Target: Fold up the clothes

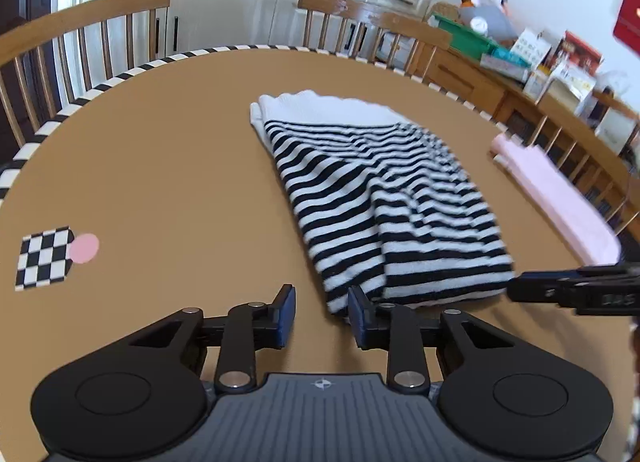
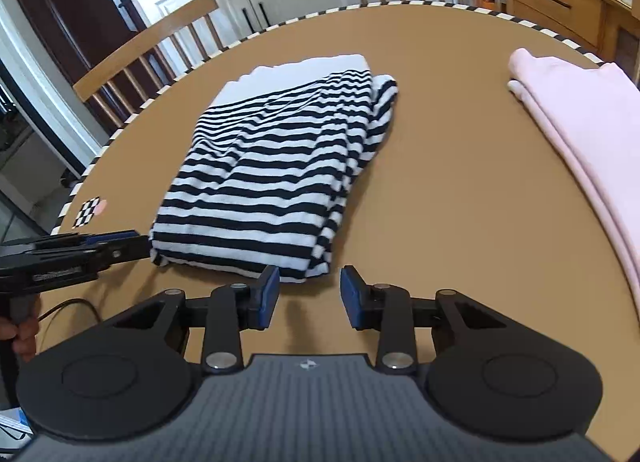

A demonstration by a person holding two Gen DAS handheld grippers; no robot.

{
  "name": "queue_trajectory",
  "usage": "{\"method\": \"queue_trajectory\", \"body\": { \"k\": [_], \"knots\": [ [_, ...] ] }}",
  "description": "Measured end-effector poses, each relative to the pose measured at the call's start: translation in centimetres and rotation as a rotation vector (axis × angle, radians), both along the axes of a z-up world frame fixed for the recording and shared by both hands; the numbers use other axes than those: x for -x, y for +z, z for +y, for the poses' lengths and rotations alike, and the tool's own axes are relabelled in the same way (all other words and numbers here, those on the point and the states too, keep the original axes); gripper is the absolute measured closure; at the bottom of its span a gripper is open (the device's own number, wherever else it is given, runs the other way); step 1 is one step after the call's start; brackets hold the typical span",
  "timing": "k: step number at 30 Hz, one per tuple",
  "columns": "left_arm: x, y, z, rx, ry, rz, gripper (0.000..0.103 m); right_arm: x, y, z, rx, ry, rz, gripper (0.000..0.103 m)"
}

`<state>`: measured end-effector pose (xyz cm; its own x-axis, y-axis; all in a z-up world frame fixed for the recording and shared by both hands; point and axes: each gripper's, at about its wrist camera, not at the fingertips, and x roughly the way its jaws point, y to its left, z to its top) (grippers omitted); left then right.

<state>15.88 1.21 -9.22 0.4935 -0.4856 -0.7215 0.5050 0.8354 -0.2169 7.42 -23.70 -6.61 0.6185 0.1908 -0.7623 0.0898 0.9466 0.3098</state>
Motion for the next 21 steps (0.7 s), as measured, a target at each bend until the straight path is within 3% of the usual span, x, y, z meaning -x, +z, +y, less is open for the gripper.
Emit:
{"method": "queue_trajectory", "body": {
  "k": [3, 7, 9, 10, 12, 14, 19, 21],
  "knots": [
    [0.7, 0.4, 0.3, 0.006, -0.028, -0.014, 0.059, 0.4, 0.0, 0.0, 0.045, 0.030, 0.002, 0.066],
    [0.9, -0.7, -0.9, -0.036, -0.080, -0.028, 0.060, 0.2, -0.6, -0.1, 0.046, 0.043, 0.011, 0.067],
    [0.7, -1.1, -1.5, -0.046, -0.093, -0.044, 0.063, -0.2, -0.7, 0.2, 0.048, 0.061, 0.002, 0.070],
    [0.6, -1.2, -1.8, -0.049, -0.100, -0.051, 0.064, -0.5, -0.8, 0.5, 0.056, 0.074, -0.002, 0.079],
    [0.2, -1.2, -2.2, -0.041, -0.123, -0.052, 0.087, -1.0, -0.9, 0.9, 0.068, 0.094, -0.009, 0.092],
    [0.2, -1.0, -2.5, -0.058, -0.146, -0.074, 0.096, -1.3, -0.7, 0.9, 0.064, 0.090, -0.018, 0.097],
    [-0.4, 0.4, -0.4, -0.110, -0.095, -0.111, 0.098, -0.3, 1.0, -1.1, 0.188, 0.048, 0.001, 0.103],
    [-0.7, 0.6, 0.6, -0.110, -0.087, -0.093, 0.098, 0.2, 1.0, -3.0, 0.160, -0.005, 0.030, 0.103]
  ]
}}
